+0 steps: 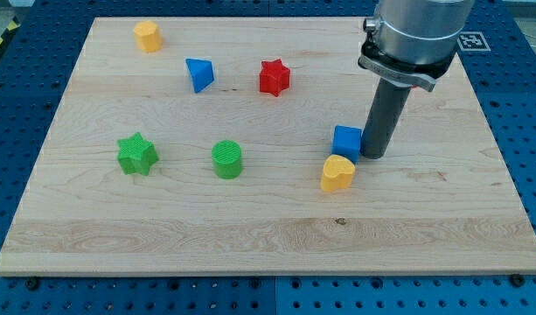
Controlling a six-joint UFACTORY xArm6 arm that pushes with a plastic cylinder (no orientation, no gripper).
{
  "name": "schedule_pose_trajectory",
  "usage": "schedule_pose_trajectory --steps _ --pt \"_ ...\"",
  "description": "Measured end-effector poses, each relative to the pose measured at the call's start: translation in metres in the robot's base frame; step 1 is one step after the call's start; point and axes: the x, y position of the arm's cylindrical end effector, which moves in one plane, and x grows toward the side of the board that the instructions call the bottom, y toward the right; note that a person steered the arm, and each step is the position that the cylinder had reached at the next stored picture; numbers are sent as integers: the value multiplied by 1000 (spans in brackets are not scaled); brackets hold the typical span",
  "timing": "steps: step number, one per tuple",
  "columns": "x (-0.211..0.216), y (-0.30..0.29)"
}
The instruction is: Point your arm left side of blue triangle
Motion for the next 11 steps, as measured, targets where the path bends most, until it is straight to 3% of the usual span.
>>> schedule_pose_trajectory --steps 2,6,7,8,11 --pt "-28 -11" --pt "-11 -20" --pt "-44 -27" --pt "-62 -41" --pt "-61 -130"
